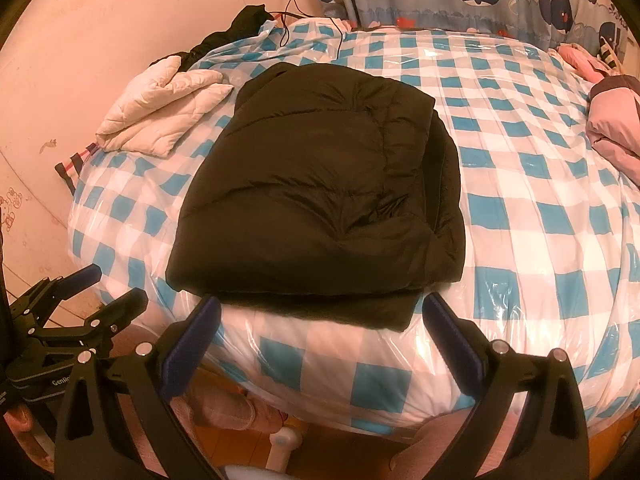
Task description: Fold large clothes
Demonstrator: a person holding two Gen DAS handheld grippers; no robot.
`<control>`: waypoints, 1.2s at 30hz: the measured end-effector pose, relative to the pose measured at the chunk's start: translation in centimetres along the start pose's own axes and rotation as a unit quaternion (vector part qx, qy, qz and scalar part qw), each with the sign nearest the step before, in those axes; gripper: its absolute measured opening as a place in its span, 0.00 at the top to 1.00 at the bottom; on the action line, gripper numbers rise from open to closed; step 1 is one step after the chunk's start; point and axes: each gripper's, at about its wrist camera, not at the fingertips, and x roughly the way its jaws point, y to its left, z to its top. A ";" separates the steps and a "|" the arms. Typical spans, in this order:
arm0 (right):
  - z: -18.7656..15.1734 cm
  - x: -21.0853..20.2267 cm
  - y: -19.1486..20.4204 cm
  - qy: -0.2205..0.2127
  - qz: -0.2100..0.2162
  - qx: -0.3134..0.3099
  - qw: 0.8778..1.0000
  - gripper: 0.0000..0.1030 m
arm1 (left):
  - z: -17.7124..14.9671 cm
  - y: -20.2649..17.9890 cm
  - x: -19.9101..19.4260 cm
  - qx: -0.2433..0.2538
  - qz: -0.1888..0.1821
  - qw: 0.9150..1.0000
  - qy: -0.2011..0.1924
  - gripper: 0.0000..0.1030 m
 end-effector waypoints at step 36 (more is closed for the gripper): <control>-1.0 -0.1 -0.8 0.010 0.003 0.011 1.000 0.06 | -0.5 -0.3 0.9 -0.020 -0.039 0.999 0.005 0.08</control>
